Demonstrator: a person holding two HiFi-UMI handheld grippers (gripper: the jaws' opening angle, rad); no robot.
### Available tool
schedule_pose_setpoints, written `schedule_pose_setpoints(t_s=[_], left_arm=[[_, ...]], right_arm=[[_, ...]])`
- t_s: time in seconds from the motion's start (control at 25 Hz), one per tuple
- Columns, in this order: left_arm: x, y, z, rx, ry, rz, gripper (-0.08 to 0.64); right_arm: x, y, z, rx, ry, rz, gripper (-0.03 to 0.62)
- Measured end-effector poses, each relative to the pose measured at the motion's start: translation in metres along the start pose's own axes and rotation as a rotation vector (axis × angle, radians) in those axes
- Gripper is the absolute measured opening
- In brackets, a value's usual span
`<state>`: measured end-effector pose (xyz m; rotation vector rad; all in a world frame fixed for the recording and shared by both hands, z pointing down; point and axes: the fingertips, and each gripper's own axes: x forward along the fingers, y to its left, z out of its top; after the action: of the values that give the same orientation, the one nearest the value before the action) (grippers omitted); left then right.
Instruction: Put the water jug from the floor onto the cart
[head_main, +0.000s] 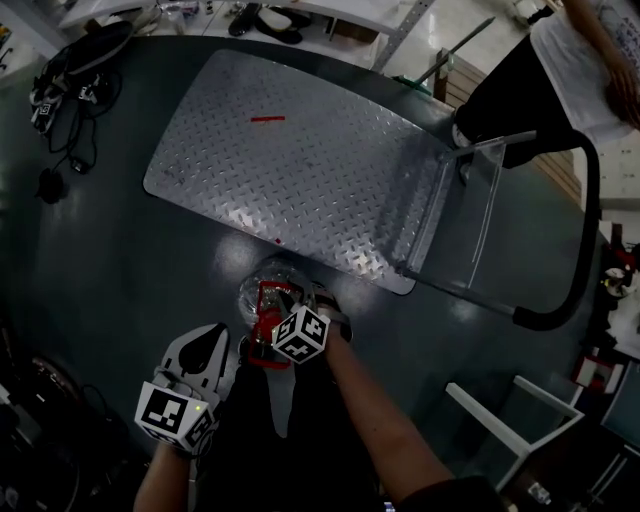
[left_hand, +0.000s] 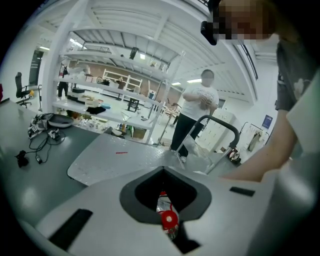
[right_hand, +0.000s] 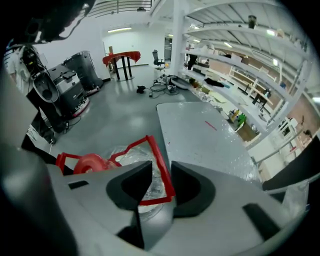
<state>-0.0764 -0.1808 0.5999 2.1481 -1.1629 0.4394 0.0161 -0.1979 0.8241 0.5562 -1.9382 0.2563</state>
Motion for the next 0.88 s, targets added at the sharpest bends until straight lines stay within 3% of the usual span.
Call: schedule_pose_setpoints(t_s=[0.16, 0.44, 0.64, 0.88], left_arm=[[0.003, 0.001, -0.005, -0.004, 0.006, -0.001, 0.008], [-0.003, 0.001, -0.005, -0.002, 0.004, -0.003, 0.007], [-0.01, -0.003, -0.007, 0.001, -0.003, -0.002, 0.007], [-0.016, -0.002, -0.012, 0.003, 0.006, -0.002, 0.007]], right_arm=[[0.01, -0.005, -0.004, -0.045, 0.033, -0.045, 0.081], [0.003, 0.002, 0.0, -0.095, 0.052, -0.016, 0.054], [-0.021, 0.012, 0.005, -0.124, -0.015, -0.036, 0.032], [-0.039, 0.033, 0.01, -0.073, -0.057, -0.005, 0.015]])
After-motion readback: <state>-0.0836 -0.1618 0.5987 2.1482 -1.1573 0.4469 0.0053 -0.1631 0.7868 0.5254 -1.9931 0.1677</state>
